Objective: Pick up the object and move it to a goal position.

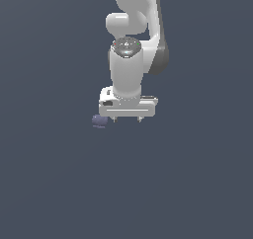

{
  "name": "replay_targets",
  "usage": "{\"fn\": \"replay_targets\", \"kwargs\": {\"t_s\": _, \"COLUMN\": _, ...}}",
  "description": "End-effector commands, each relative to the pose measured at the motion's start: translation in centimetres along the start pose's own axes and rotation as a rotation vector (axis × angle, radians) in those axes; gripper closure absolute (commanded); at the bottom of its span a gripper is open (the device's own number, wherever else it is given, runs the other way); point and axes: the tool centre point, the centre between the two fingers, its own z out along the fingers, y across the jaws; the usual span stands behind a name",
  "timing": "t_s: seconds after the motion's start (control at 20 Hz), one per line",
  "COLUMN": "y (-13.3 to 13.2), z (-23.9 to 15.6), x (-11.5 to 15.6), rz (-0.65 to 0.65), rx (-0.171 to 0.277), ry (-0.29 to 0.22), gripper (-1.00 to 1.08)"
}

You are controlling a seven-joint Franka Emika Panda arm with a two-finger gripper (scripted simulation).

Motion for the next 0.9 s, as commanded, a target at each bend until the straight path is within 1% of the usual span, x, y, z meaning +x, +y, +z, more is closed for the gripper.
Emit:
{"fn": "replay_targets", "kwargs": {"t_s": 0.0, "y": 0.0, "z": 0.0, "x": 0.0, "rz": 0.0, "rx": 0.0, "ry": 0.0, "gripper": -0.92}}
{"fn": "replay_targets", "kwargs": {"t_s": 0.15, "y": 0.5, "z": -0.2, "x": 0.0, "rz": 0.003, "rx": -0.003, "ry": 0.003, "gripper": -0.92}}
{"fn": "replay_targets", "kwargs": {"t_s": 0.45, "y": 3.3, "z": -1.4, "x": 0.2, "rz": 0.024, "rx": -0.021, "ry": 0.02, "gripper": -0.92}}
{"fn": "replay_targets", "kwargs": {"t_s": 0.85, "y": 3.5, "z": -1.3, "x": 0.2, "rz": 0.009, "rx": -0.022, "ry": 0.019, "gripper": -0.92}}
